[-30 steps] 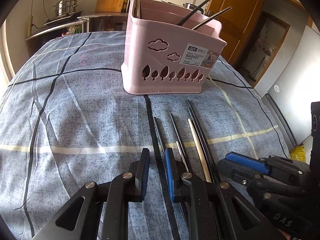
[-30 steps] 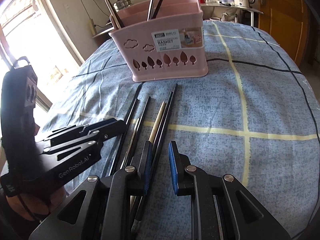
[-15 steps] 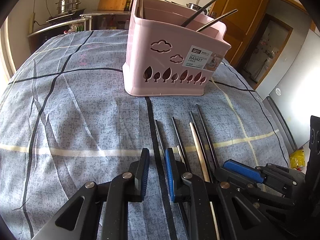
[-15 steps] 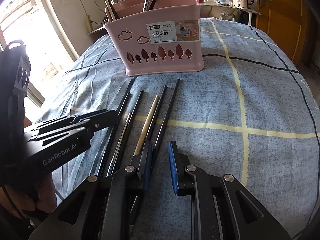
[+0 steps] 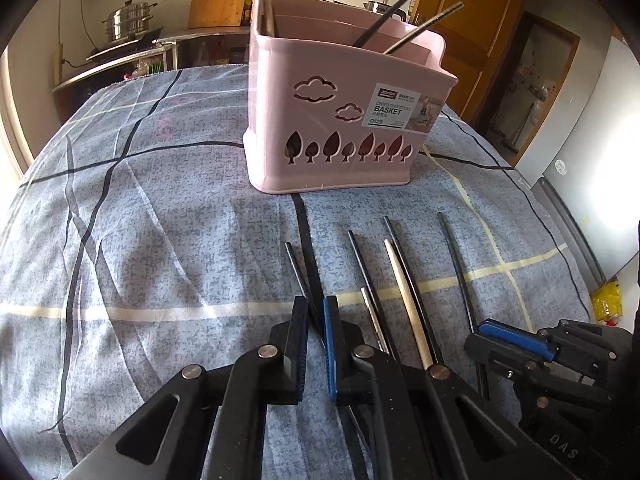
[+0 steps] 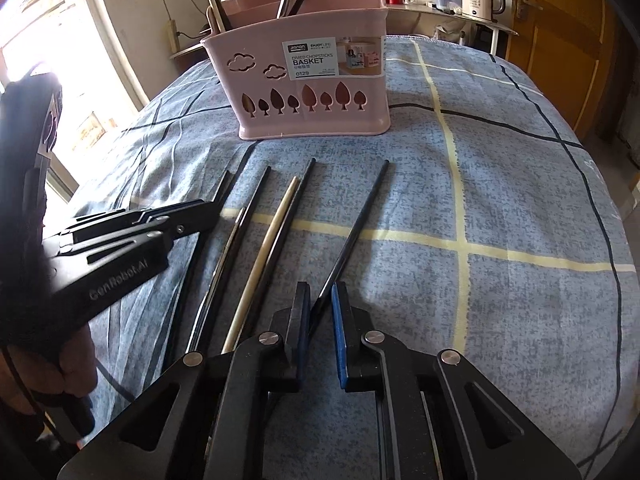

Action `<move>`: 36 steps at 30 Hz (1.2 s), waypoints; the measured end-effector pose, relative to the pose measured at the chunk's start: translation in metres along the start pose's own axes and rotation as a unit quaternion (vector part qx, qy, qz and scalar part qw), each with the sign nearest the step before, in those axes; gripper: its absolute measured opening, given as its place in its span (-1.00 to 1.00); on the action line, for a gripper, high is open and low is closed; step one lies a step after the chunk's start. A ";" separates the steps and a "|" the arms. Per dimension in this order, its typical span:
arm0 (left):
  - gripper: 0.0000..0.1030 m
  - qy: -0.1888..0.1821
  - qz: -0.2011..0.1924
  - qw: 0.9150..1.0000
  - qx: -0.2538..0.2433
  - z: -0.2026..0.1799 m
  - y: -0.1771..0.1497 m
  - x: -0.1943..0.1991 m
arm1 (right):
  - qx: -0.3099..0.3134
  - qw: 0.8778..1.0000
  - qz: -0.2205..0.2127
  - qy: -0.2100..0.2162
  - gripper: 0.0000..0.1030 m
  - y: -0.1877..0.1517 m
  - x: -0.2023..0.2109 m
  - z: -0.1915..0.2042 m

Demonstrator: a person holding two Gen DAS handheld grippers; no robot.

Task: Organize utensils
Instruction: 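Grasp a dark chopstick with the left tool while the right tool grasps another dark chopstick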

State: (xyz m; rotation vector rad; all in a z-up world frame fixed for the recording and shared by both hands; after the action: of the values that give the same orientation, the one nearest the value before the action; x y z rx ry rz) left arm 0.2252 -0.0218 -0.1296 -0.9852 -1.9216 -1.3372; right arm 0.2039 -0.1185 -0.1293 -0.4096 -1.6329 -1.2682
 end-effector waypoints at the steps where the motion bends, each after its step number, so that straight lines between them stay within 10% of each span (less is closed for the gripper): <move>1: -0.86 0.000 0.001 1.000 0.000 0.003 -0.001 0.001 | 0.000 1.000 0.000 0.000 -0.78 -0.003 0.002 -0.002; 36: -0.86 0.033 0.015 0.999 -0.012 0.011 0.021 -0.013 | -0.054 0.998 0.020 -0.019 -0.77 0.042 -0.029 -0.062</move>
State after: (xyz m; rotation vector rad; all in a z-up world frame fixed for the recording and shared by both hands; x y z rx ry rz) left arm 0.2494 -0.0096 -0.1329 -0.9653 -1.8388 -1.3608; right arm 0.2787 -0.1478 -0.1340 -0.5339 -1.5849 -1.3283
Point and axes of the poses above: each gripper's, at about its wrist camera, not at the fingertips, and x roughly against the way its jaws point, z to its left, y to its top, the point moved 10 cm from there along -x, roughly the way its jaws point, and after that the axes turned 13 degrees about x, right-handed, at the moved point
